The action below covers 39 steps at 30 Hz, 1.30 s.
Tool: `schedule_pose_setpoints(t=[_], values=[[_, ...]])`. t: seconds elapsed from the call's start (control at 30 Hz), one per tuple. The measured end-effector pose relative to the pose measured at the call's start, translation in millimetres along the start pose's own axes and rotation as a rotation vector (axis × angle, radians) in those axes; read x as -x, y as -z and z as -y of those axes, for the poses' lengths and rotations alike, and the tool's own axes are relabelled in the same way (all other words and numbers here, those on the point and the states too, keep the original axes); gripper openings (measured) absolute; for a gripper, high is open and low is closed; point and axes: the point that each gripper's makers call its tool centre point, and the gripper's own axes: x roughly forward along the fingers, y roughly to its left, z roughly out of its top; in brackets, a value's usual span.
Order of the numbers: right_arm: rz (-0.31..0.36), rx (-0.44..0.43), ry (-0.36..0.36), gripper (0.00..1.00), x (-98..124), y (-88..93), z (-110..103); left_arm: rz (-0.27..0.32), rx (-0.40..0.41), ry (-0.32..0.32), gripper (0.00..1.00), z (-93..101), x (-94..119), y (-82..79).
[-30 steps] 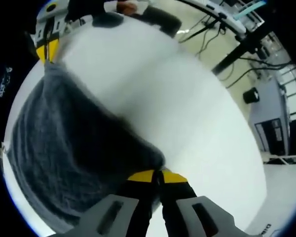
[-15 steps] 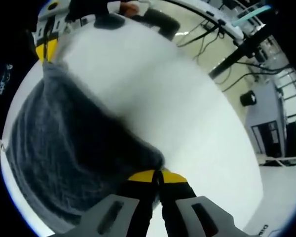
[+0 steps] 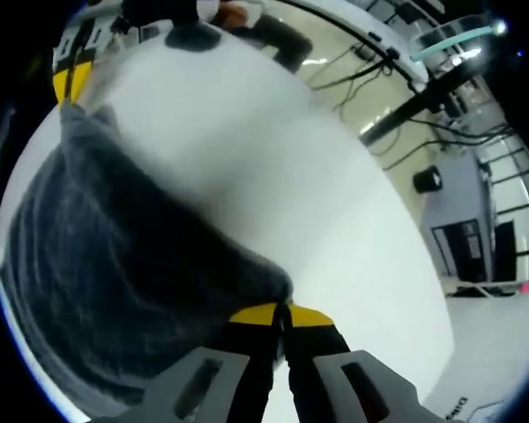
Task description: Open the folded towel by lifting each exposed corner and separating the folded layers until the towel lies flat within the target outline without major curled edges
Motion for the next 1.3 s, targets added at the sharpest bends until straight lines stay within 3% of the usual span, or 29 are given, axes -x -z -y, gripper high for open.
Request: schedule_pose_setpoints(t=[0.5, 0.7, 0.97, 1.13, 1.3], values=[[0.052, -0.059, 0.155, 0.00, 16.4, -1.2, 3.3, -0.011, -0.015, 0.057, 0.01, 21.7, -5.1, -0.9], [0.061, -0.059, 0.161, 0.00, 16.4, -2.9, 0.0, -0.032, -0.011, 0.085, 0.01, 32.2, -5.5, 0.1], [0.107, -0.089, 0.162, 0.00, 34.0, -1.9, 2.6, 0.003, -0.019, 0.129, 0.00, 57.2, -1.8, -12.4], [0.117, -0.100, 0.171, 0.00, 42.4, -1.7, 10.1, 0.028, -0.047, 0.137, 0.00, 59.3, 2.1, -25.4], [0.119, -0.118, 0.172, 0.00, 52.4, 1.9, 8.1, 0.034, -0.048, 0.161, 0.00, 66.8, 2.4, -26.7]])
